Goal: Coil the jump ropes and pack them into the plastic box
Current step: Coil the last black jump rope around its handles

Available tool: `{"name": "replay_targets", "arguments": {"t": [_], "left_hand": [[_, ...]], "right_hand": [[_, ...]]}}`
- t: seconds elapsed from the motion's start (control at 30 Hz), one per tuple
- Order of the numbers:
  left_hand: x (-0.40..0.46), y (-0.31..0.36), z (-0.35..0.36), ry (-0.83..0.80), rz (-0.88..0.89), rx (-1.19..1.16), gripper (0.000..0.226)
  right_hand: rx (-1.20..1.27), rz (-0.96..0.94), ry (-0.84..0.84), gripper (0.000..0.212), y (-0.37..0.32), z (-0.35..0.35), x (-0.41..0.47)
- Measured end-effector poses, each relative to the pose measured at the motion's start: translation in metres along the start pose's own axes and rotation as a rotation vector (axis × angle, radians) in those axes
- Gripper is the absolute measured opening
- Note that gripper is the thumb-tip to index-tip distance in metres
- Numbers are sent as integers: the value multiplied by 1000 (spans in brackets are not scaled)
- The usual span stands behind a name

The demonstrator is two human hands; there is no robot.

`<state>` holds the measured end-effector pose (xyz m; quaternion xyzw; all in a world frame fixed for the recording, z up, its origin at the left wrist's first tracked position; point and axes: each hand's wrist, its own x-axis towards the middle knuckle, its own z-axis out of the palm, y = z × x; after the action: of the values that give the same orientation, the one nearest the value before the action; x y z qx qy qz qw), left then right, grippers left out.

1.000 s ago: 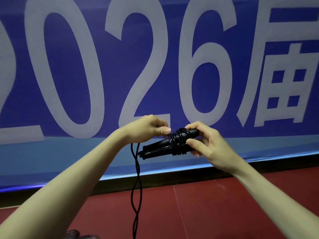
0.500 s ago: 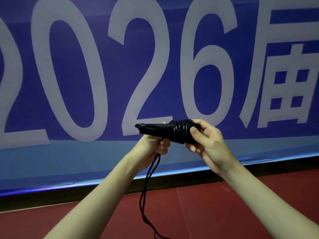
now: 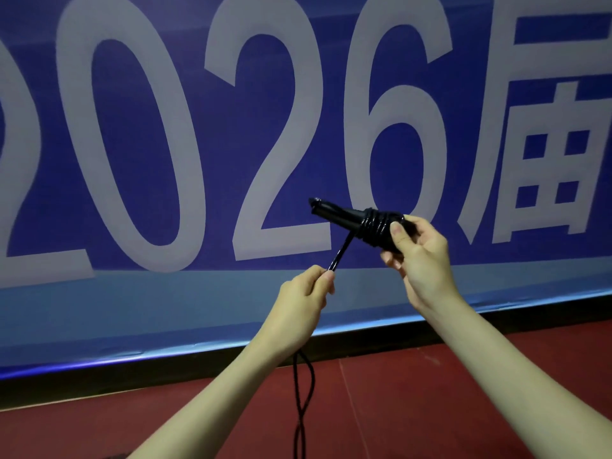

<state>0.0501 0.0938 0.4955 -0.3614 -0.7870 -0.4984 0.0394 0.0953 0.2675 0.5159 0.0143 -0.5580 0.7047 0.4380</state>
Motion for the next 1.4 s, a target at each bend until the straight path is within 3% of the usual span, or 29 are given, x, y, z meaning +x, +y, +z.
{"name": "replay_targets", "arguments": {"t": [0.17, 0.33, 0.47, 0.63, 0.73, 0.97, 1.2, 1.4], "left_hand": [[-2, 4, -3, -21, 185, 324, 31], [3, 14, -11, 12, 241, 656, 33], [7, 28, -21, 45, 313, 952, 40], [25, 37, -44, 108, 409, 1026, 33], [35, 40, -54, 83, 472, 920, 21], [45, 45, -63, -1, 476, 752, 18], [52, 28, -72, -350, 340, 182, 11], [49, 15, -71, -401, 180, -265, 7]], "right_hand": [[-268, -125, -18, 19, 13, -9, 0], [-515, -279, -55, 17, 15, -11, -2], [-584, -320, -136, 20, 17, -11, -3], [-548, -266, -258, 24, 13, -11, -7], [-477, -234, -355, 26, 9, -10, -12], [-392, -175, -519, 17, -6, -7, -20], [-249, -103, -606, 13, -19, -8, -27], [-122, -48, -607, 17, -24, -6, -32]]}}
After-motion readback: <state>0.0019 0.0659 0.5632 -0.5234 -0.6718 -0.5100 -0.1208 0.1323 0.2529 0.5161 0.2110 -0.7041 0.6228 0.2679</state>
